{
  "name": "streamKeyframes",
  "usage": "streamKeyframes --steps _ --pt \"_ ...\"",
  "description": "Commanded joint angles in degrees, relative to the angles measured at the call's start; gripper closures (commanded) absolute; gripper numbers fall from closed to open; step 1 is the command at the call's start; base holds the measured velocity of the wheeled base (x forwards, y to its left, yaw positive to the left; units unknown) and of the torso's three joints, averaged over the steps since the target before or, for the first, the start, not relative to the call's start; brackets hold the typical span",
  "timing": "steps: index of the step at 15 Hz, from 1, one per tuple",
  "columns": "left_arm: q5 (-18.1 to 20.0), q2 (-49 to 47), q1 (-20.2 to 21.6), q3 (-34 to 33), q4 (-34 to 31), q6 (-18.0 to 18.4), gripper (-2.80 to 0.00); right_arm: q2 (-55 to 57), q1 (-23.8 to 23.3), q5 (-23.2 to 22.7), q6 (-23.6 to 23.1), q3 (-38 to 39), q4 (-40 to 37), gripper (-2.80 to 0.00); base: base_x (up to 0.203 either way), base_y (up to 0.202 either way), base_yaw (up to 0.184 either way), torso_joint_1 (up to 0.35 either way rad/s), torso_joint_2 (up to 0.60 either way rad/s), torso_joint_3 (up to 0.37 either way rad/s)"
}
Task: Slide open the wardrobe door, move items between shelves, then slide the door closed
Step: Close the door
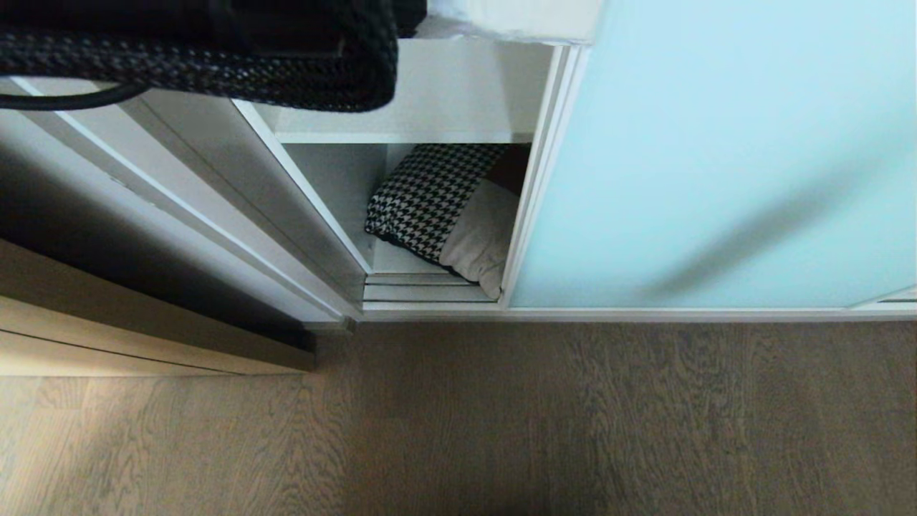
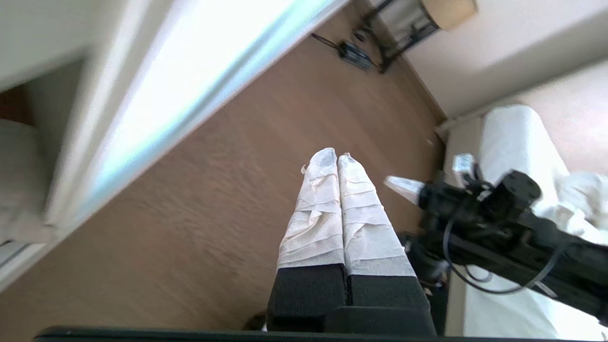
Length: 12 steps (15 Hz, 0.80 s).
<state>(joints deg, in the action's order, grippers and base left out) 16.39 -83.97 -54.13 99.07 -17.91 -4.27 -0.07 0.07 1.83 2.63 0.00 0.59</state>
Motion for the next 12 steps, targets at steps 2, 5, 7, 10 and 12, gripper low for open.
streamKeyframes --steps 2,5,7,10,12 --pt "-0.2 -2.6 -1.5 -0.1 1.2 -0.1 0.00 0.0 0.0 0.0 0.0 0.0 0.0 0.00 0.000 0.000 0.000 0.000 0.00 0.000" --pt "-3.8 -7.4 -1.7 1.0 6.0 -1.2 0.00 0.0 0.0 0.0 0.0 0.0 0.0 0.00 0.000 0.000 0.000 0.000 0.00 0.000" --pt "-8.3 -11.3 -1.7 3.6 9.8 -4.7 0.00 0.0 0.0 0.0 0.0 0.0 0.0 0.00 0.000 0.000 0.000 0.000 0.00 0.000" --pt "-13.1 -14.4 -1.7 6.5 13.3 -7.8 0.00 0.0 0.0 0.0 0.0 0.0 0.0 0.00 0.000 0.000 0.000 0.000 0.00 0.000" --pt "-15.4 -16.6 -1.7 9.8 13.7 -8.1 0.00 0.0 0.0 0.0 0.0 0.0 0.0 0.00 0.000 0.000 0.000 0.000 0.00 0.000"
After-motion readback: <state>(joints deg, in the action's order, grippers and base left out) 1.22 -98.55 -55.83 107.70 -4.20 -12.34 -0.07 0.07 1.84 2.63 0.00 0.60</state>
